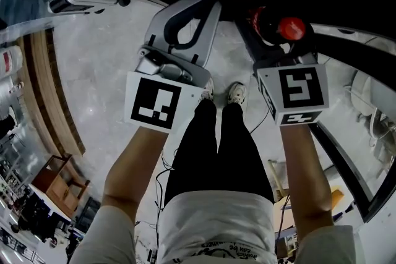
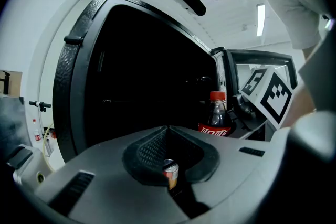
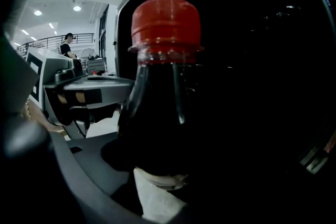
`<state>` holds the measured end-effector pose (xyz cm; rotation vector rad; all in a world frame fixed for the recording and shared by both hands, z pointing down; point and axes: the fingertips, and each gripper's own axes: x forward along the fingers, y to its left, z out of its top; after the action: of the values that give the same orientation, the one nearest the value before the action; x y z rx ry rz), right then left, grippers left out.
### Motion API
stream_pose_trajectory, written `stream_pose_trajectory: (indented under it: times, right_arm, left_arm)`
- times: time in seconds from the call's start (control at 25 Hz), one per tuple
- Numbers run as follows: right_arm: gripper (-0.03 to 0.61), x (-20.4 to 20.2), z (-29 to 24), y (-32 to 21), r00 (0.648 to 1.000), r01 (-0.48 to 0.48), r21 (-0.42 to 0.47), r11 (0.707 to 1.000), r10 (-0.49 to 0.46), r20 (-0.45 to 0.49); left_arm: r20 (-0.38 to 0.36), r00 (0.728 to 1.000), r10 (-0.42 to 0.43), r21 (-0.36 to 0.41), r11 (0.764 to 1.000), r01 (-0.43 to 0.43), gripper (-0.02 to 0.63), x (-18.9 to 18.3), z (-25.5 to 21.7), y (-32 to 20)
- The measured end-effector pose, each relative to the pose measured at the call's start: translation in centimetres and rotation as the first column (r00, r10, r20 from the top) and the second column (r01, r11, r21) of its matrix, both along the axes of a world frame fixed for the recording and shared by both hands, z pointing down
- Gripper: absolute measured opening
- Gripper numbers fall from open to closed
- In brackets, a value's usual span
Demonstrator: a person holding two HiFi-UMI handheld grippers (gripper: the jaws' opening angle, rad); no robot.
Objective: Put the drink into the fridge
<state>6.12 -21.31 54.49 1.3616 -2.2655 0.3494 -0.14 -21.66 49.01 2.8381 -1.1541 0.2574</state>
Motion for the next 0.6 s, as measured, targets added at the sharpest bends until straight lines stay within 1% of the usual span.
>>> stream_pose_trajectory:
  times: [0.6]
  right_arm:
    - [0.310, 0.7, 2.0, -3.8, 0.999, -0.031, -0.008, 0.999, 0.032, 0.017]
  left_arm:
    - [0.035, 0.999, 0.003, 0.042, 0.999, -0.004, 0.021, 1.5, 0.6, -3.2]
